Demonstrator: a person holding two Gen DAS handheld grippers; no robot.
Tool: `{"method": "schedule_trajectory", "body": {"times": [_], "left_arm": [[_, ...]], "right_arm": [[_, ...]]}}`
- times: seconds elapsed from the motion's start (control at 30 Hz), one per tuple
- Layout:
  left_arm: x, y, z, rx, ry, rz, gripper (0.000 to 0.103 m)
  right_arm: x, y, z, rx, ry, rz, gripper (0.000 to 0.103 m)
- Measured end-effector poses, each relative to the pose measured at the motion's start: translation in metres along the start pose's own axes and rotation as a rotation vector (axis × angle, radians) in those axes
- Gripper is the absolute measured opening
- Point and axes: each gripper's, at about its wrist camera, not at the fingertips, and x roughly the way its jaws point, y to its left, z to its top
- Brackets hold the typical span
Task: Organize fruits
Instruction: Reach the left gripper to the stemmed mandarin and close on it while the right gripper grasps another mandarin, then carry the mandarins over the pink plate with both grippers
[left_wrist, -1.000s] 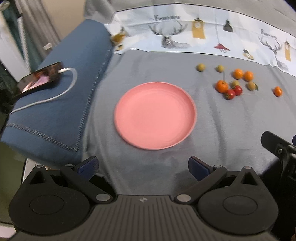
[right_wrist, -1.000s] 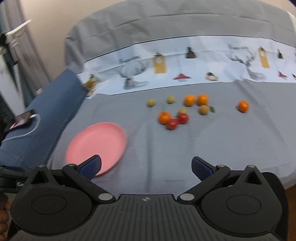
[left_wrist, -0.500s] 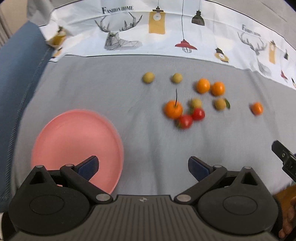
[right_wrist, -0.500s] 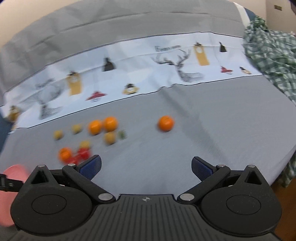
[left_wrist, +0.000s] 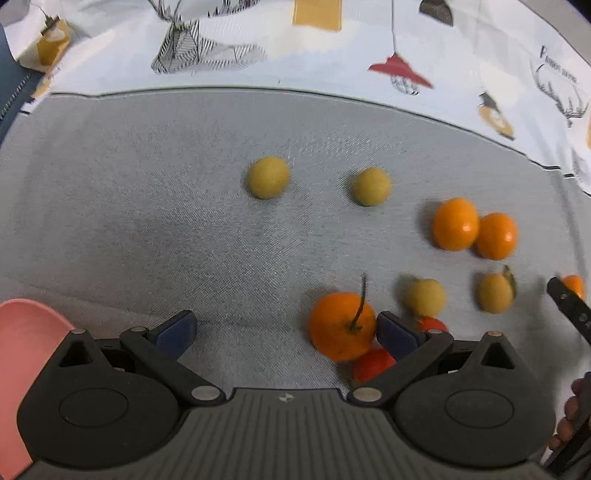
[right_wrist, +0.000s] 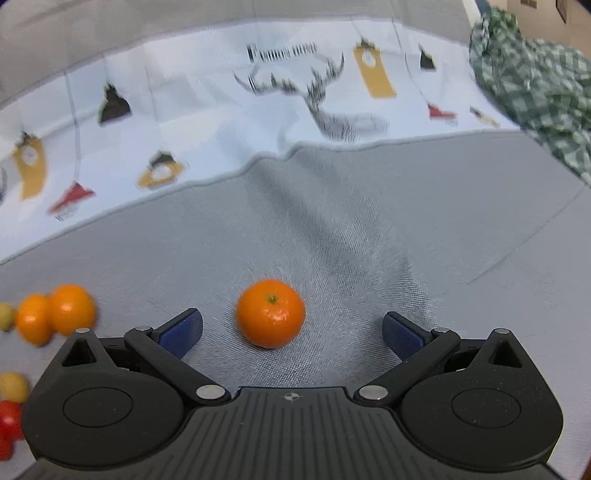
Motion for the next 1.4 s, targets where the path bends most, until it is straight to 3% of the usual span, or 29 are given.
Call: {"method": "schedule_trajectory", "body": {"times": [0.13, 0.33, 0.37, 0.4, 0.43, 0.47, 0.5, 0.67, 0.83, 1.13, 1.4], "left_arm": [[0.006, -0.004, -0.004, 0.053, -0.017, 0.04, 0.103], [0.006, -0.007, -0.003, 0.052, -0.002, 0.058, 0.102], [0.004, -0.009, -0.003, 0.061, -0.003, 0.065, 0.09], [-0.001, -0.011, -0.003, 0.073, -0.017, 0.058, 0.08], [-0.008, -0.014, -0.003, 0.08, -0.039, 0.053, 0.048], [-0.016, -0.016, -0.005, 0.084, -0.044, 0.054, 0.041], [-0.02, -0.017, -0.005, 0.084, -0.047, 0.06, 0.04], [-0.048, -0.012, -0.006, 0.068, -0.086, 0.031, 0.04], [-0.094, 0.002, -0.023, 0.054, -0.116, 0.016, 0.04], [-0.19, 0.051, -0.095, 0.02, -0.172, 0.02, 0.04], [-0.252, 0.103, -0.156, -0.05, -0.223, 0.005, 0.04]], "right_arm": [[0.005, 0.01, -0.019, -0.054, -0.125, -0.034, 0.102], [0.006, 0.009, -0.018, -0.052, -0.132, -0.032, 0.102], [0.006, 0.008, -0.017, -0.054, -0.13, -0.026, 0.102], [0.005, 0.007, -0.018, -0.058, -0.131, -0.017, 0.092], [0.001, 0.006, -0.019, -0.058, -0.143, -0.011, 0.068], [-0.003, 0.005, -0.02, -0.058, -0.162, -0.001, 0.053], [-0.006, 0.004, -0.019, -0.059, -0.171, 0.022, 0.04], [-0.021, 0.005, -0.014, -0.05, -0.113, 0.07, 0.04], [-0.067, 0.012, -0.006, -0.014, -0.014, 0.177, 0.04], [-0.18, 0.041, -0.017, -0.104, -0.017, 0.369, 0.04], [-0.272, 0.067, -0.035, -0.182, -0.046, 0.504, 0.04]]}}
